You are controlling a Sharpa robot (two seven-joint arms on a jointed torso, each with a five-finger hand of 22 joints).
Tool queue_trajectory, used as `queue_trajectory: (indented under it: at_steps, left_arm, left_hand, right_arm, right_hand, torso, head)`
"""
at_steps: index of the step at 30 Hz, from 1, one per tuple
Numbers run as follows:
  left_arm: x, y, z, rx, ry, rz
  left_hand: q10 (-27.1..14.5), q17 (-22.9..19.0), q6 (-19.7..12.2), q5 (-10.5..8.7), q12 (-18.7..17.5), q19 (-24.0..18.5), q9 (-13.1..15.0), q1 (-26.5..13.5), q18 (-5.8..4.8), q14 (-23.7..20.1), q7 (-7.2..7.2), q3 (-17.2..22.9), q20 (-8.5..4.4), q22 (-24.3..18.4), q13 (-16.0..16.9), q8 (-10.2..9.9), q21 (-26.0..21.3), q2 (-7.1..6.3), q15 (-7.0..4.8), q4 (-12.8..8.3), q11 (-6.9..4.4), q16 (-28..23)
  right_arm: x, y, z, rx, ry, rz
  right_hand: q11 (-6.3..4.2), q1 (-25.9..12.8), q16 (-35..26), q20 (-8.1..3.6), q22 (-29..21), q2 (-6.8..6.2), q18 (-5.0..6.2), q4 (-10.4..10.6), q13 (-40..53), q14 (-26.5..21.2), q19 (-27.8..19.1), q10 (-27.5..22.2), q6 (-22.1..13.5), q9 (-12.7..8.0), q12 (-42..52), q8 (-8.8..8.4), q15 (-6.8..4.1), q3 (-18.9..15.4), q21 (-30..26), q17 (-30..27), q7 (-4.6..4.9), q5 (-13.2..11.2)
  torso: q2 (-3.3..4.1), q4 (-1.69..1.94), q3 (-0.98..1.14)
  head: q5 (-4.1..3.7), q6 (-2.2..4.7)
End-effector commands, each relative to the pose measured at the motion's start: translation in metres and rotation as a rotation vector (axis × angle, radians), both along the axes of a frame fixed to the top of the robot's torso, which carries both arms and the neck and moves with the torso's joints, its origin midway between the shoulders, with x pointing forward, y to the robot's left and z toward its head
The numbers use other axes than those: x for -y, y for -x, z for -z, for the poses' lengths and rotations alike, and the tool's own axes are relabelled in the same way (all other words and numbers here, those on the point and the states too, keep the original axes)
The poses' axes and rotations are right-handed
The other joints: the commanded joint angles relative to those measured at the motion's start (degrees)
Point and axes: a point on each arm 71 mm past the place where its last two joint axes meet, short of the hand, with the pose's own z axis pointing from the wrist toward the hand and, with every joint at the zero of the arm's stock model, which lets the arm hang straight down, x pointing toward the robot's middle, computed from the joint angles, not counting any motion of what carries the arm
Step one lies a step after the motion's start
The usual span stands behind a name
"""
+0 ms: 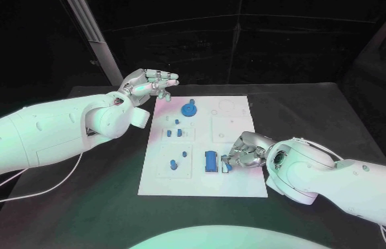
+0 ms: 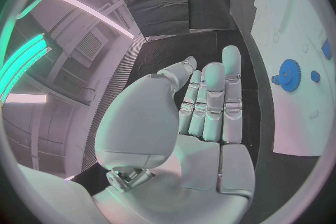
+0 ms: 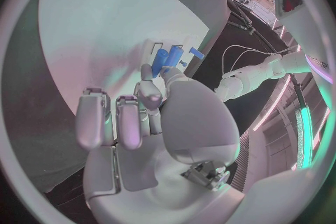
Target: Assemble the parts on the task board
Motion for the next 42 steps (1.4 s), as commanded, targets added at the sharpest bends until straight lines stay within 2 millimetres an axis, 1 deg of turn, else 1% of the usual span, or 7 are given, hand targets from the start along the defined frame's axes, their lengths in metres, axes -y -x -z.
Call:
queue_trajectory:
  at_steps: [1,17,24,32,33,37,42]
  left_arm:
    - [0.0009,0.0001,-0.0017,0.004,0.009,0.007]
    - [0.0004,0.0004,-0.0017,0.003,0.009,0.007]
    - [0.0003,0.0004,-0.0018,0.003,0.009,0.007]
    - [-0.0001,0.0003,-0.0017,0.002,0.008,0.006]
    - [-0.0001,0.0003,-0.0017,0.002,0.008,0.006]
    - [-0.0003,0.0001,-0.0016,0.002,0.007,0.005]
    - [-0.0006,0.0,-0.0015,0.002,0.007,0.005]
  left_hand:
    - [-0.16,-0.04,-0.2,-0.07,0.22,-0.39,-0.04,-0.04,0.38,-0.4,-0.02,-0.4,0.01,-0.05,0.0,0.3,-0.35,0.46,0.14,0.04,0.12,-0.38]
    - [-0.16,-0.04,-0.2,-0.07,0.22,-0.39,-0.04,-0.04,0.38,-0.4,-0.02,-0.4,0.01,-0.05,0.0,0.3,-0.35,0.46,0.14,0.04,0.12,-0.38]
    - [-0.16,-0.04,-0.2,-0.07,0.22,-0.39,-0.04,-0.04,0.38,-0.4,-0.02,-0.4,0.01,-0.05,0.0,0.3,-0.35,0.46,0.14,0.04,0.12,-0.38]
    - [-0.16,-0.04,-0.2,-0.07,0.22,-0.39,-0.04,-0.04,0.38,-0.4,-0.02,-0.4,0.01,-0.05,0.0,0.3,-0.35,0.46,0.14,0.04,0.12,-0.38]
    - [-0.22,-0.12,-0.23,-0.08,0.26,-0.37,-0.05,-0.02,0.38,-0.41,-0.01,-0.47,0.0,-0.09,-0.02,0.31,-0.39,0.43,0.13,0.0,0.13,-0.39]
    - [-0.22,-0.13,-0.23,-0.08,0.26,-0.37,-0.05,-0.02,0.38,-0.41,-0.01,-0.48,0.0,-0.1,-0.02,0.31,-0.39,0.43,0.13,-0.01,0.13,-0.39]
    - [-0.22,-0.13,-0.23,-0.08,0.26,-0.37,-0.05,-0.02,0.38,-0.41,-0.01,-0.48,0.0,-0.1,-0.02,0.31,-0.39,0.43,0.13,-0.01,0.13,-0.39]
  right_arm:
    - [-0.001,-0.0007,-0.0001,0.007,0.03,-0.004]
    - [-0.009,0.0005,0.0026,-0.009,0.085,-0.056]
    - [-0.0086,-0.0003,0.0021,0.004,0.093,-0.055]
    - [-0.0053,-0.0011,0.0005,0.031,0.099,-0.044]
    - [-0.005,-0.0012,0.0,0.036,0.095,-0.042]
    - [-0.0038,-0.0009,-0.0026,0.06,0.071,-0.038]
    - [-0.0021,0.0019,-0.0046,0.063,0.048,-0.065]
  right_hand:
    - [0.1,-0.41,0.27,0.02,0.12,-0.1,-0.93,-0.06,0.07,3.57,0.38,0.4,0.36,0.12,0.29,0.21,-0.38,0.2,0.32,2.15,0.09,-0.03]
    - [0.03,-2.44,0.38,-0.14,0.25,-0.51,-0.97,0.57,0.55,3.58,0.41,0.86,0.77,0.54,0.53,0.21,-0.48,-0.14,0.36,2.39,0.01,-2.47]
    - [0.22,-6.91,0.27,-0.03,0.21,-0.5,-0.97,0.96,0.58,3.52,0.38,0.98,1.01,0.77,0.15,0.06,-0.32,-2.48,0.3,2.26,0.18,-4.23]
    - [0.12,-6.26,0.21,-0.06,0.23,-0.69,-0.96,0.15,0.68,3.5,0.37,0.95,0.94,0.91,0.0,-0.08,-0.4,-3.14,0.28,2.2,0.08,-5.29]
    - [0.15,-6.45,0.21,-0.06,0.24,-0.65,-0.96,0.26,0.7,3.5,0.36,0.94,0.96,0.96,-0.06,-0.11,-0.38,-3.46,0.28,2.21,0.11,-6.08]
    - [0.26,-10.92,0.16,0.04,0.22,0.26,-0.95,0.9,0.94,3.49,0.33,1.03,1.1,1.22,-0.18,-0.25,-0.27,-6.91,0.21,2.21,0.17,-15.07]
    - [0.27,-13.63,0.15,0.06,0.25,1.06,-0.94,0.98,1.18,3.52,0.31,1.0,1.05,1.55,-0.39,-0.44,-0.27,-10.22,0.18,2.28,0.17,-20.42]
  torso:
    - [-0.04,-0.03,0.05]
    - [-0.06,-0.07,0.02]
    - [-0.05,-0.07,0.02]
    - [-0.07,-0.1,0.06]
    - [-0.07,-0.1,0.07]
    - [-0.07,-0.08,0.09]
    - [-0.09,-0.1,0.06]
  head:
    - [0.02,-0.09]
    - [0.3,-0.35]
    - [0.27,-0.31]
    - [0.24,-0.19]
    - [0.25,-0.2]
    - [0.23,-0.09]
    - [0.24,0.03]
